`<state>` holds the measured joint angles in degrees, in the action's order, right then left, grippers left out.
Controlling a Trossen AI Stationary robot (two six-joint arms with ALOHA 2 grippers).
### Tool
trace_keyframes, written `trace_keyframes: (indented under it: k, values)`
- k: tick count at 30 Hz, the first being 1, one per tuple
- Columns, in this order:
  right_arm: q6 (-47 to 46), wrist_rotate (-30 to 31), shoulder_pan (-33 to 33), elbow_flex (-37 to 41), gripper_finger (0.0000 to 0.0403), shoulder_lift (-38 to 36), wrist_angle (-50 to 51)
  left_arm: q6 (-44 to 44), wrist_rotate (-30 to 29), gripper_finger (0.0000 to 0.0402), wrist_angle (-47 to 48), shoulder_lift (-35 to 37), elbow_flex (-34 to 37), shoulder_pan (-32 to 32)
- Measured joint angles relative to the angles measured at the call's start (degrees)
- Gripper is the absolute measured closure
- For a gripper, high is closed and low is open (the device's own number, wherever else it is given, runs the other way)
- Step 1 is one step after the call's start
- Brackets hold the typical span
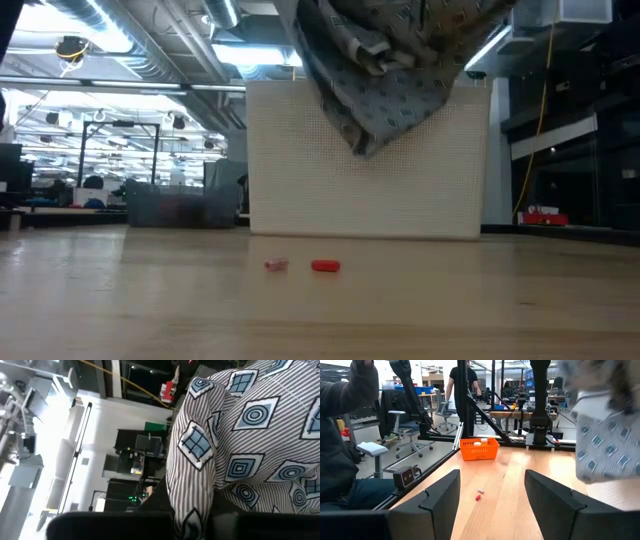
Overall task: Pick & Place Medicine items
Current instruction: Put the gray patient gown into the white laundry bin
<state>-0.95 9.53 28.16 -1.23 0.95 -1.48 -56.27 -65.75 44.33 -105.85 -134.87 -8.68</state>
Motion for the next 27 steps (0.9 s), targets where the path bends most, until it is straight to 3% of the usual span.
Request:
trace_keyframes:
  k: [12,16,21,27]
  values:
    - [0.0,-0.1,0.0,0.0,0.0179,0.0,0.0,-16.2,0.7,0.0391,-20.7,2.2,0.0,3.9]
    - [0.0,-0.1,0.0,0.0,0.0179,0.0,0.0,-17.3,1.1,0.0391,-22.3,2.6,0.0,6.7]
    - [0.0,-0.1,0.0,0.0,0.0179,0.0,0.0,-10.1,4.5,0.0391,-16.1,3.2,0.0,11.1]
    - [0.0,0.1,0.0,0.0,0.0179,0.0,0.0,8.3,17.4,0.0391,-1.9,2.5,0.0,15.8]
